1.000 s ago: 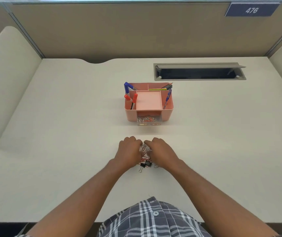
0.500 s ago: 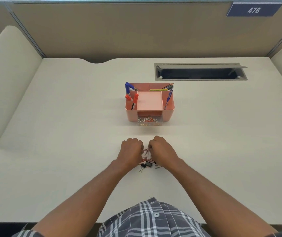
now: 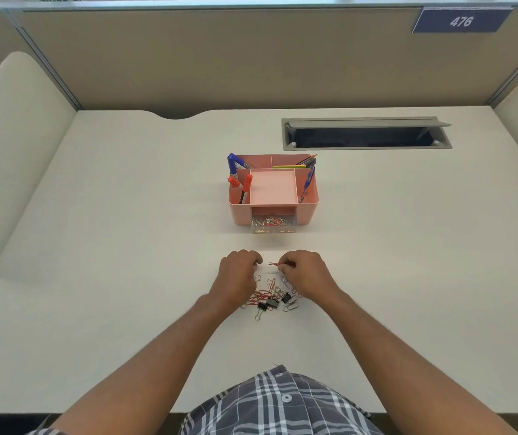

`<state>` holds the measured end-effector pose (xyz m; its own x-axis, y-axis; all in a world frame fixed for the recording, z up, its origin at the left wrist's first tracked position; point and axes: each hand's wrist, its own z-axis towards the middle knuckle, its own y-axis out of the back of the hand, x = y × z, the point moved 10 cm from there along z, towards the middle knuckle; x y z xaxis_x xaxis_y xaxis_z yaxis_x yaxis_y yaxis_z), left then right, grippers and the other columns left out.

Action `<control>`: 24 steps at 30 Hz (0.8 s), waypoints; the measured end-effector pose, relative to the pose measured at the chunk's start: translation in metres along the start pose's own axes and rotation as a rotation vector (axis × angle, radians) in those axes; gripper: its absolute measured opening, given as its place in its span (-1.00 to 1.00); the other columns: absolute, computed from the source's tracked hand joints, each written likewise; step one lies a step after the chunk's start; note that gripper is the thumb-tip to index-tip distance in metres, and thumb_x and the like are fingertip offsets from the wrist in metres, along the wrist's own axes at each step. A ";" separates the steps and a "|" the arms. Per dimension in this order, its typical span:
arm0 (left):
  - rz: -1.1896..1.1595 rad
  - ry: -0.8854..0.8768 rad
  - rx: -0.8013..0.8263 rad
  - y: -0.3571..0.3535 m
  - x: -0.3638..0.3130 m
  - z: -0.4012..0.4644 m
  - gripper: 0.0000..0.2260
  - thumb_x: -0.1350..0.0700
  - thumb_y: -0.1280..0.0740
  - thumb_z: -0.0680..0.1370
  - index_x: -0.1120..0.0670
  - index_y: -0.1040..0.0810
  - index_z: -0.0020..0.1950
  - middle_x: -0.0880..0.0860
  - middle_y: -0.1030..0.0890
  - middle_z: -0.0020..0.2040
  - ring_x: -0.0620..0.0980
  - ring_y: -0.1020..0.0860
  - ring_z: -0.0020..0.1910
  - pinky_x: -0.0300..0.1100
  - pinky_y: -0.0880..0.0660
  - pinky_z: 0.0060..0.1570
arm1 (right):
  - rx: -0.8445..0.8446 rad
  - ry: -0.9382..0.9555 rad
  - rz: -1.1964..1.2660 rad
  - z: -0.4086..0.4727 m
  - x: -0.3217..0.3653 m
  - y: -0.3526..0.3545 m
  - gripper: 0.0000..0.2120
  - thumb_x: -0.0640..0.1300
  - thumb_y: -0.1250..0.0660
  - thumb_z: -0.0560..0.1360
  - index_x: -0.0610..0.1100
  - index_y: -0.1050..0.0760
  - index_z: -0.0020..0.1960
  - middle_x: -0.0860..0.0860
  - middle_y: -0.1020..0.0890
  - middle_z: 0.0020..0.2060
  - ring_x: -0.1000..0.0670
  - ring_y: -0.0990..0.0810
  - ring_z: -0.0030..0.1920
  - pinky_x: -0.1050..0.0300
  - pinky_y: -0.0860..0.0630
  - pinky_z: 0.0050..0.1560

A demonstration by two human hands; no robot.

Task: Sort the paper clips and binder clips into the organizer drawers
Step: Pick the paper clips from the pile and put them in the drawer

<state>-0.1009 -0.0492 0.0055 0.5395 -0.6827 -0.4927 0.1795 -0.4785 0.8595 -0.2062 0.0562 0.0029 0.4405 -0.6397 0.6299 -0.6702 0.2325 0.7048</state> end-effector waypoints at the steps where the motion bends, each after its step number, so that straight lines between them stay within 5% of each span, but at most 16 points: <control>1: -0.006 -0.005 0.002 0.001 -0.002 0.000 -0.77 0.27 -0.26 0.57 0.08 -0.58 0.17 0.06 -0.64 0.09 0.11 -0.53 0.10 0.03 -0.45 0.11 | 0.007 -0.022 0.038 0.000 -0.002 0.000 -0.86 -0.12 -0.32 0.52 -0.03 -0.67 -0.10 0.08 -0.66 -0.23 0.04 -0.59 -0.18 0.15 -0.51 -0.16; 7: -0.012 -0.015 0.008 -0.003 -0.010 -0.002 -0.80 0.22 -0.28 0.56 0.07 -0.61 0.13 0.05 -0.65 0.07 0.10 -0.55 0.08 0.03 -0.47 0.08 | -0.099 0.060 0.182 -0.001 0.024 0.029 -0.88 -0.10 -0.34 0.52 -0.02 -0.65 -0.14 0.11 -0.65 -0.29 0.05 -0.59 -0.22 0.17 -0.51 -0.18; 13: 0.069 -0.070 0.071 -0.016 -0.015 -0.005 -0.80 0.16 -0.27 0.58 0.03 -0.60 0.15 0.03 -0.61 0.06 0.08 -0.51 0.09 -0.03 -0.43 0.07 | -0.361 0.290 -0.036 0.011 0.077 0.081 -0.84 -0.15 -0.27 0.56 -0.11 -0.64 -0.03 -0.01 -0.63 -0.15 -0.01 -0.56 -0.15 0.07 -0.54 -0.12; 19: 0.096 -0.104 0.062 -0.015 -0.019 -0.007 -0.81 0.11 -0.27 0.58 0.03 -0.59 0.17 0.01 -0.62 0.06 0.08 -0.50 0.09 -0.05 -0.39 0.05 | -0.298 0.315 -0.188 0.026 0.089 0.073 -0.77 -0.21 -0.21 0.59 -0.19 -0.63 0.12 -0.14 -0.64 -0.02 -0.14 -0.58 -0.04 -0.05 -0.54 -0.04; 24: 0.125 -0.114 0.054 -0.017 -0.023 -0.010 -0.82 0.03 -0.29 0.57 0.00 -0.58 0.14 -0.04 -0.62 -0.01 0.06 -0.47 0.07 -0.04 -0.31 0.01 | -0.293 0.299 -0.078 0.005 0.069 0.071 -0.84 -0.18 -0.26 0.56 -0.08 -0.63 -0.06 0.00 -0.62 -0.17 0.01 -0.55 -0.18 0.09 -0.51 -0.15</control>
<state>-0.1080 -0.0199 0.0041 0.4579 -0.7955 -0.3969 0.0702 -0.4127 0.9082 -0.2263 0.0254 0.0944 0.6661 -0.4326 0.6076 -0.4488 0.4181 0.7898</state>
